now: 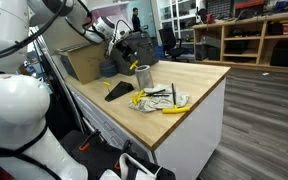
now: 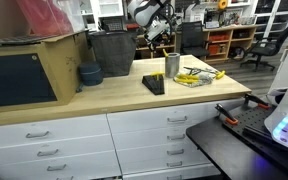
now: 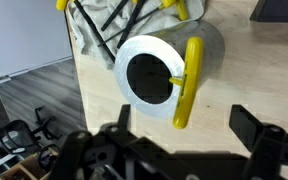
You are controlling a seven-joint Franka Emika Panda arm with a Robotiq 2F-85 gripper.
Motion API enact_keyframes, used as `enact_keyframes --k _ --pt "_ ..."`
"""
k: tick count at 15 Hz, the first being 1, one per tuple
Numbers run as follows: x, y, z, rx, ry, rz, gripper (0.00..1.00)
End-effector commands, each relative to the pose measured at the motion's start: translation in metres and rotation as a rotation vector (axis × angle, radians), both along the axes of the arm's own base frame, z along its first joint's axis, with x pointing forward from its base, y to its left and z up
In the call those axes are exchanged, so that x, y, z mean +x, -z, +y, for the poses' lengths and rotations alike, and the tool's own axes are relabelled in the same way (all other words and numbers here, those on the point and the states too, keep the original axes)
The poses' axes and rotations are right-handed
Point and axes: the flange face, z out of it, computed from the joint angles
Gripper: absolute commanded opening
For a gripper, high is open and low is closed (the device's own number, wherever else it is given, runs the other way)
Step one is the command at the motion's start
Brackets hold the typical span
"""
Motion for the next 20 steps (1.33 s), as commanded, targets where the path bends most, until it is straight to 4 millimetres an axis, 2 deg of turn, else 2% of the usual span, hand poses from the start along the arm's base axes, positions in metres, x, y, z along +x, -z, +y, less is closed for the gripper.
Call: enact_keyframes --k 1,4,20 --pt "-0.005 0.001 0.012 -0.037 -0.016 -0.047 1.0" --pt "-0.009 0.007 0.018 -0.059 -0.026 -0.047 1.0" --pt "-0.021 0.025 0.022 -0.071 -0.029 -0.017 1.0"
